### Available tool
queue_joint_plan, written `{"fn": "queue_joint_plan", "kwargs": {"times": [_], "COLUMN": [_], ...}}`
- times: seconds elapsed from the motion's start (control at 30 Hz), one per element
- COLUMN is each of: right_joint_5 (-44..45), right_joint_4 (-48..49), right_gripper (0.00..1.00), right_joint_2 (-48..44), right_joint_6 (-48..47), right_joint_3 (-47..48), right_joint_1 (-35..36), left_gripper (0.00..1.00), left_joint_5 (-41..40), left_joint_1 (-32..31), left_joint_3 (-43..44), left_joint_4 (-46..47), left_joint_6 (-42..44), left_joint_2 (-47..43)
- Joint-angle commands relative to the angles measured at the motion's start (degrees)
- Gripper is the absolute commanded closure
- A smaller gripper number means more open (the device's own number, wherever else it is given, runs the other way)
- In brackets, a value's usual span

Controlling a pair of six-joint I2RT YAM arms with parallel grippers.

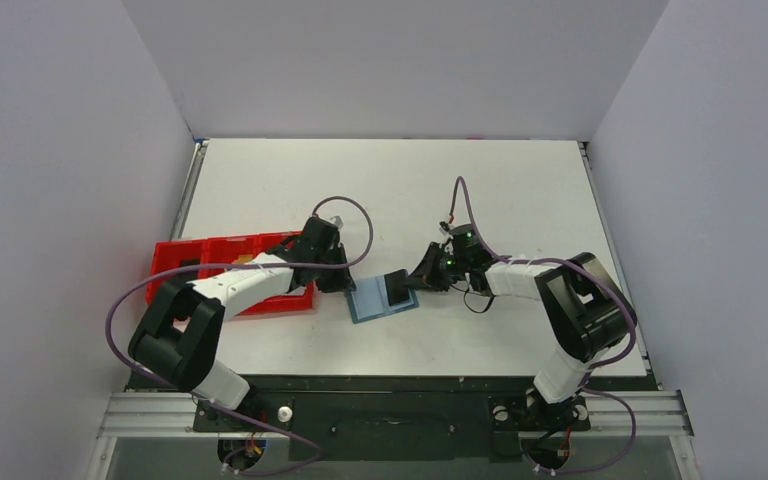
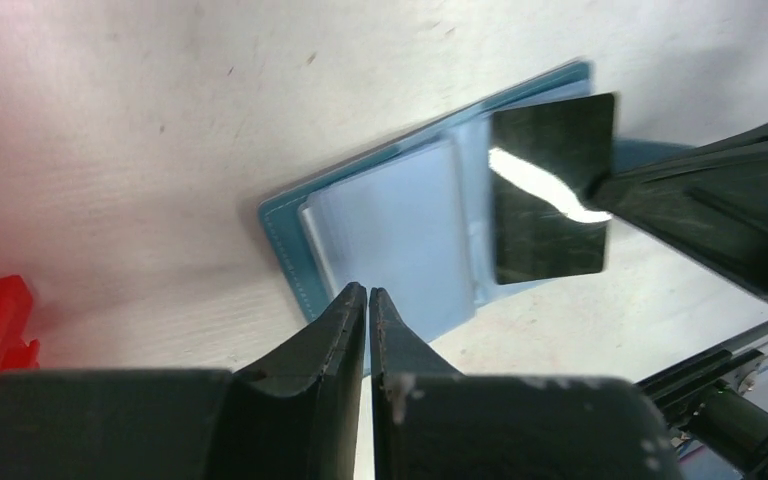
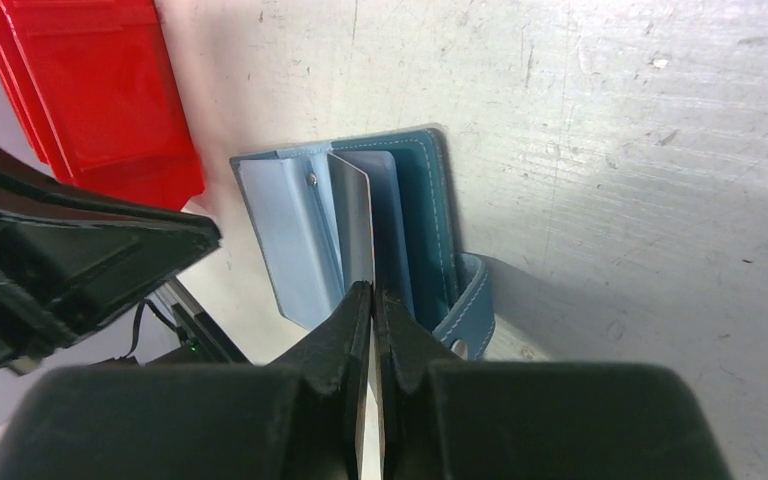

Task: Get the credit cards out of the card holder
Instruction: Remove the credit card from the card holder, then place the credit card in the storage box.

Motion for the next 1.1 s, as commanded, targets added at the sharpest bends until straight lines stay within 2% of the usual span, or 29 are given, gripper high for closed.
{"fn": "queue_joint_plan", "kwargs": {"times": [0.0,0.1,0.3,0.6,0.83,1.07], "right_joint_5": [0.79,0.67,-0.13,-1.79,-4.56,-8.03], "right_joint_4": [0.15,0.02,0.4,-1.0,0.6,6.04], "right_gripper": [1.0,1.0,1.0,1.0,1.0,1.0], "right_joint_2": [-3.06,-3.48,-4.99,-8.6,-11.54,-13.38], "right_joint_6": [-0.95,-0.9,0.28,1.63,5.09,10.91], "right_joint_3": [0.28,0.46,0.83,3.08,4.09,4.7], "right_joint_1": [-0.43,-0.43,-0.37,-0.41,-0.42,-0.49], "left_gripper": [0.93,0.72,0.61,0.54,0.53,0.53], "left_joint_5": [-1.66,-1.88,3.34,16.21,27.54,31.56], "left_joint_1": [0.46,0.8,3.07,7.48,10.72,11.63], "left_joint_3": [7.07,10.1,11.06,8.68,4.49,2.8], "left_joint_4": [-5.68,-7.9,-7.6,0.44,13.11,19.5], "left_joint_6": [3.78,4.84,4.59,0.66,-6.74,-10.5], "left_joint_2": [-4.88,-6.68,-9.57,-11.31,-11.03,-10.3]}}
